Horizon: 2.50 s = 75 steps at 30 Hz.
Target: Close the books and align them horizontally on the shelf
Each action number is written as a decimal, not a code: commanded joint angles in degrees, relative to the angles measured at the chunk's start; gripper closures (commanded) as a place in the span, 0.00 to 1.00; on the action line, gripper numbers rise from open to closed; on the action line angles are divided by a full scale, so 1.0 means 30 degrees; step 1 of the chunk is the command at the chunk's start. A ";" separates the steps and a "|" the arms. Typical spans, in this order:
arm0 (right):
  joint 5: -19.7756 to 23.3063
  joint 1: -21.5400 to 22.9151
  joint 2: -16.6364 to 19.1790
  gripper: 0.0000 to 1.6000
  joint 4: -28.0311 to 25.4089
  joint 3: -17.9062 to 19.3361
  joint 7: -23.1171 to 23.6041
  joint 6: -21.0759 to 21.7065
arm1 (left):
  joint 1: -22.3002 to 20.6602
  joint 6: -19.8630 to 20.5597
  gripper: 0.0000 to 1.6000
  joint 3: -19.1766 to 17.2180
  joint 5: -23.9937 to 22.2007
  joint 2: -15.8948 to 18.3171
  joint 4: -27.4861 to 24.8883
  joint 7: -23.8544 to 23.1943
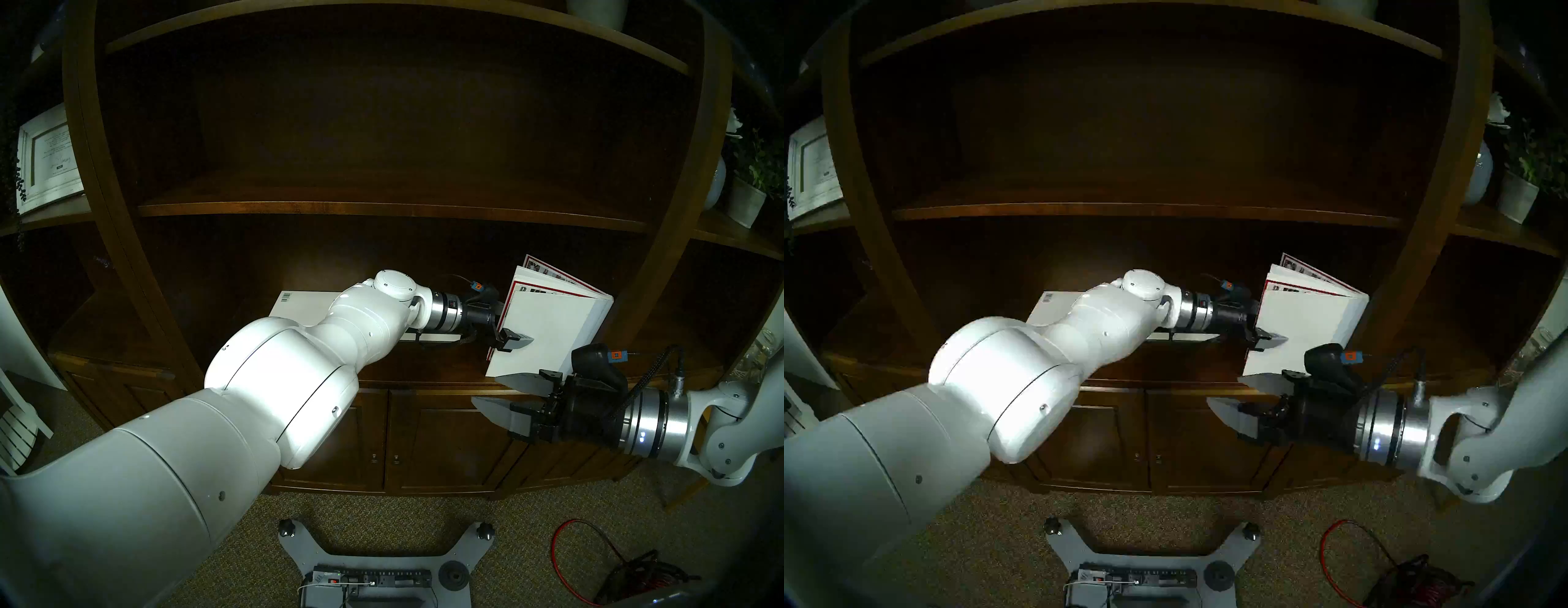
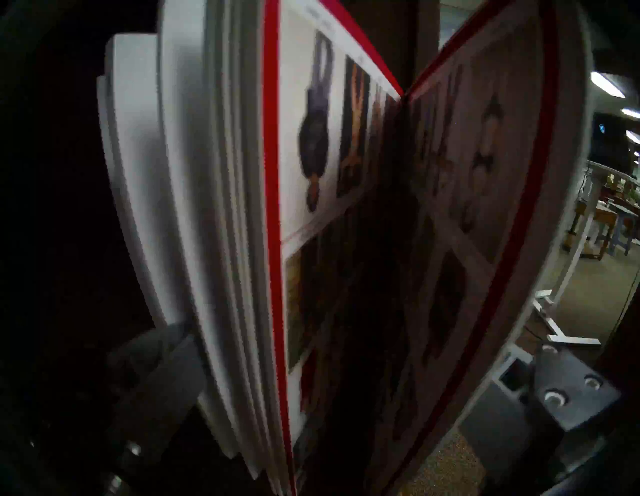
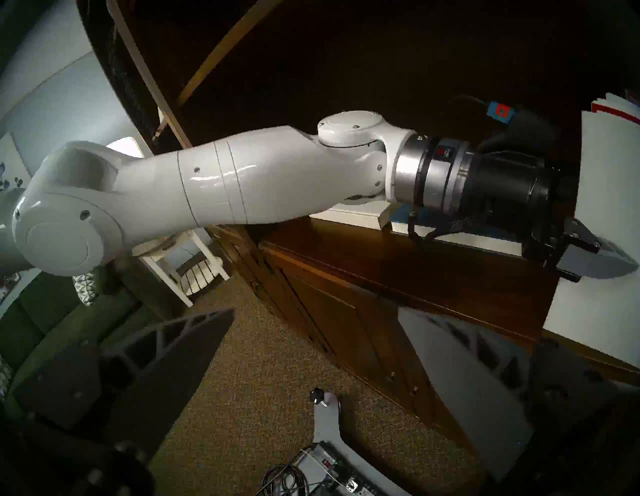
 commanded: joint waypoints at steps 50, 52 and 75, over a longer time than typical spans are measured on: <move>-0.0032 0.0117 -0.0049 0.00 -0.0010 0.0108 0.0028 -0.0071 | 0.0550 -0.2235 0.00 -0.2988 -0.1280 0.7433 -0.0378 -0.6846; -0.0035 0.0110 -0.0052 0.00 -0.0009 0.0103 0.0027 -0.0068 | 0.0458 -0.2306 0.00 -0.3078 -0.1313 0.7432 -0.0514 -0.6964; -0.0058 0.0093 -0.0091 0.00 -0.0008 0.0099 0.0023 -0.0066 | 0.0963 -0.2656 0.00 -0.4039 -0.1552 0.8250 -0.1745 -0.7600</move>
